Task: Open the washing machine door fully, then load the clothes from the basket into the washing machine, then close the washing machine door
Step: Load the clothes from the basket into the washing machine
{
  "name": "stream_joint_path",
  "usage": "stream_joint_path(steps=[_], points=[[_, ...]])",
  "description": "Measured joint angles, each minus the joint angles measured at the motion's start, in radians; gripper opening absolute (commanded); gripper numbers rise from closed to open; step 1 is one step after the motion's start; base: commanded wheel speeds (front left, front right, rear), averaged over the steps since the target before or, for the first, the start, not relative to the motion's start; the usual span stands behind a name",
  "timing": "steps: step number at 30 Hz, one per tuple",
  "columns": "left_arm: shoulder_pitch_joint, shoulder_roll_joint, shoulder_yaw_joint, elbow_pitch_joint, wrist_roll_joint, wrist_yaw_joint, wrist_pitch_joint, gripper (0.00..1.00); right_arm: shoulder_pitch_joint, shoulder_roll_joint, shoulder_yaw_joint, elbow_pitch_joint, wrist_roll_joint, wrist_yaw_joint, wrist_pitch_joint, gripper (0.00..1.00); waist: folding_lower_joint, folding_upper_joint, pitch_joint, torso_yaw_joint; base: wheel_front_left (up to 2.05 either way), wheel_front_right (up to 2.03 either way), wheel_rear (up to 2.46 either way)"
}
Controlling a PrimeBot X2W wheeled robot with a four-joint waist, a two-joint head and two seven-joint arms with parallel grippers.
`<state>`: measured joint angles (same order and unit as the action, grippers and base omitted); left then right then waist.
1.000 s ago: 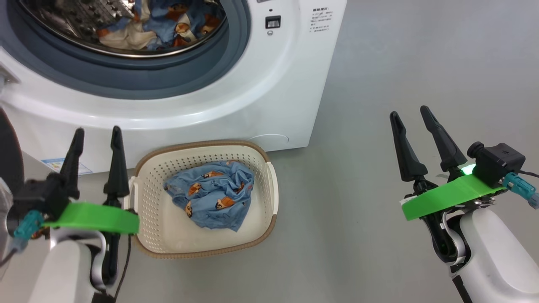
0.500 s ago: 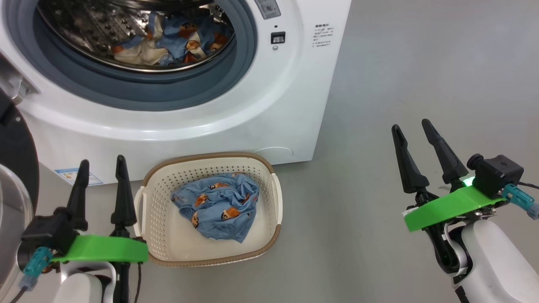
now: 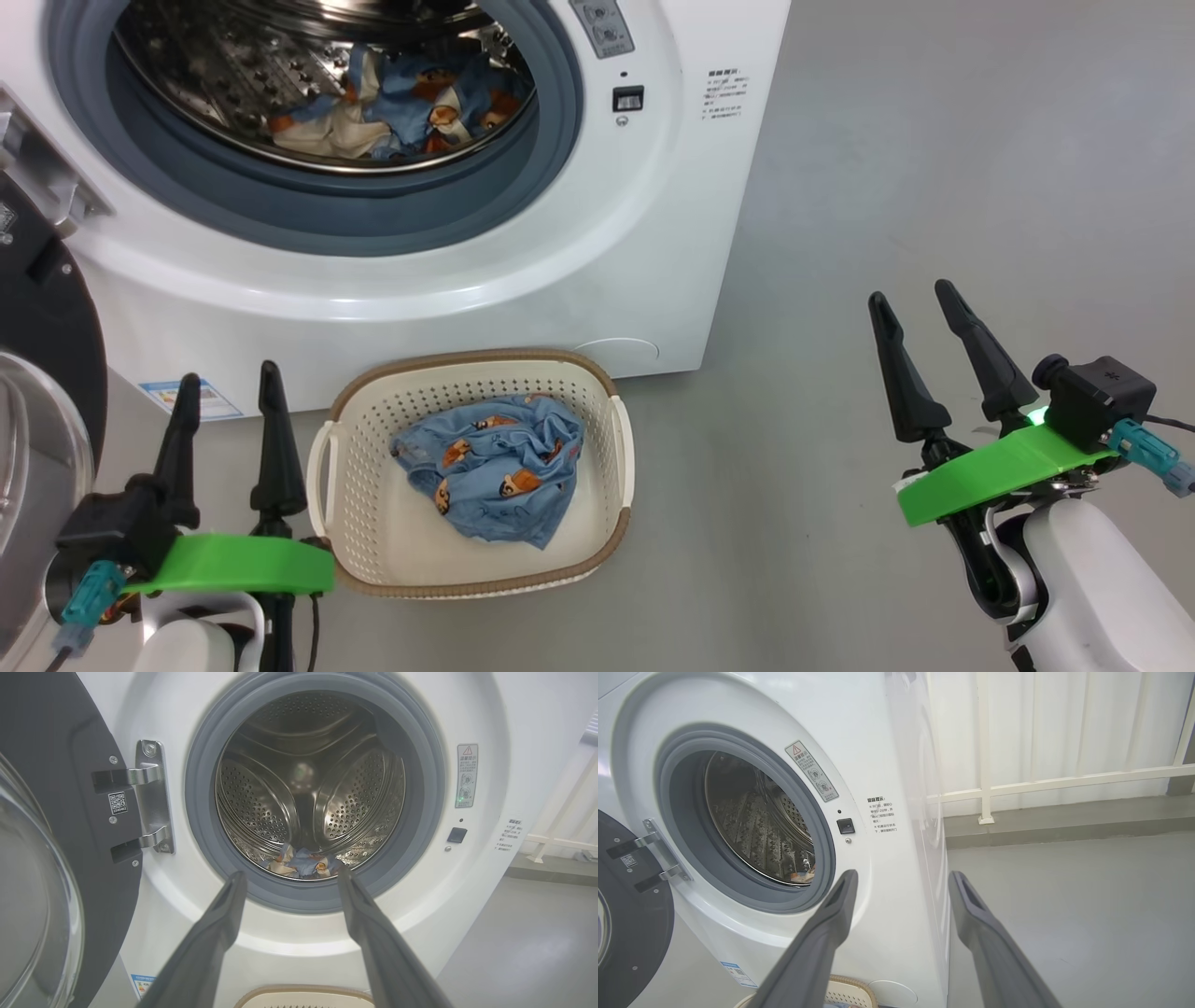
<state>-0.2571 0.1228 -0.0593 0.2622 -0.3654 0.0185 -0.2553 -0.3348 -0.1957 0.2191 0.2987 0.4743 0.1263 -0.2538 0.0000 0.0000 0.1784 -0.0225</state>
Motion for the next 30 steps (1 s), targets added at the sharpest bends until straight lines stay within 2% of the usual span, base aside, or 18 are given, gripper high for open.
stream_joint_path(steps=[30], points=[[0.022, -0.008, -0.021, 0.000, -0.020, 0.000, 0.000, 1.00, 0.021, -0.012, 0.028, 0.010, 0.019, 0.000, 0.000, 1.00, 0.0000, 0.0000, -0.043, -0.003, 0.00, 0.00, 0.00]])
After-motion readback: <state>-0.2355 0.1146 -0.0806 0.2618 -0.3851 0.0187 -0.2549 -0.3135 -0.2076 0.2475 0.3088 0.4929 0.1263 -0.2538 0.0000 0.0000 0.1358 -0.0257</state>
